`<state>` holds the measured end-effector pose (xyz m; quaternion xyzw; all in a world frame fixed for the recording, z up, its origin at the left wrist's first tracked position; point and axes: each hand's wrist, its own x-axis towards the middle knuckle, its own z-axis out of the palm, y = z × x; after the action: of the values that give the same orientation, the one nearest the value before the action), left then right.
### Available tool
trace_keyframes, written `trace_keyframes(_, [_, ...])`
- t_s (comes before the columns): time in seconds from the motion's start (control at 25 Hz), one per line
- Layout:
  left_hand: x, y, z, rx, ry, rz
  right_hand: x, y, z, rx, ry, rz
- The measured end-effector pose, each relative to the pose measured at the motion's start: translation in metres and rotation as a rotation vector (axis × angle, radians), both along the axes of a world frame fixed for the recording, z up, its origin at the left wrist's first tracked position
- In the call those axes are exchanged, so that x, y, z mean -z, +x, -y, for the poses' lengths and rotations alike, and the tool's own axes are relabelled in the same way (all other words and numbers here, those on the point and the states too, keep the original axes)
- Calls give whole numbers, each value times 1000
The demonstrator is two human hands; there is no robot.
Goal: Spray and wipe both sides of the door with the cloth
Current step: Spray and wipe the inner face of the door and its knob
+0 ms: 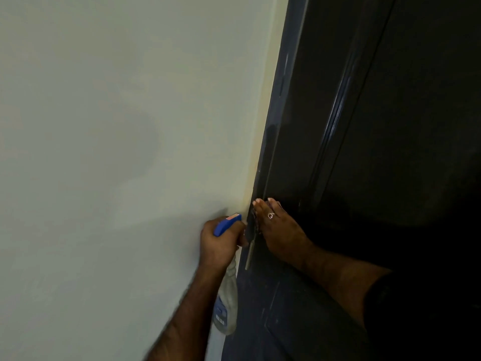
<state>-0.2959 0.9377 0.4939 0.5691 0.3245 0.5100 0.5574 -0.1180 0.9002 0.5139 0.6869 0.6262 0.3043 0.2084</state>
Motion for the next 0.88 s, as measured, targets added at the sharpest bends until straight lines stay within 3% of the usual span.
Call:
trace_keyframes(0.08, [-5,1,0,13,-5,-17,-23,0,-3,-40,-51,23])
trace_keyframes(0.32, [-22,13,-1,30,-11,42,-171,5,-32,102,480,330])
trace_keyframes(0.44, [-18,20,-6,35,-4,57,-122,-2,-51,78,476,217])
trace_keyframes(0.52, [-11,23,-8,18,-7,60,-53,7,-42,-16,436,-38])
trace_keyframes(0.6, [-1,25,-13,-2,-46,35,-10,14,-25,-6,240,-319])
trace_keyframes(0.64, [3,26,-13,-11,-70,19,0,15,-20,-3,67,-342])
trace_keyframes(0.72, [7,25,-13,-12,-90,4,2,12,-14,-76,-87,-229])
trace_keyframes(0.8, [2,21,-10,0,-55,12,-40,10,-23,-112,56,-106])
trace_keyframes(0.88, [-2,17,-10,11,-15,27,-116,5,-21,-74,176,170])
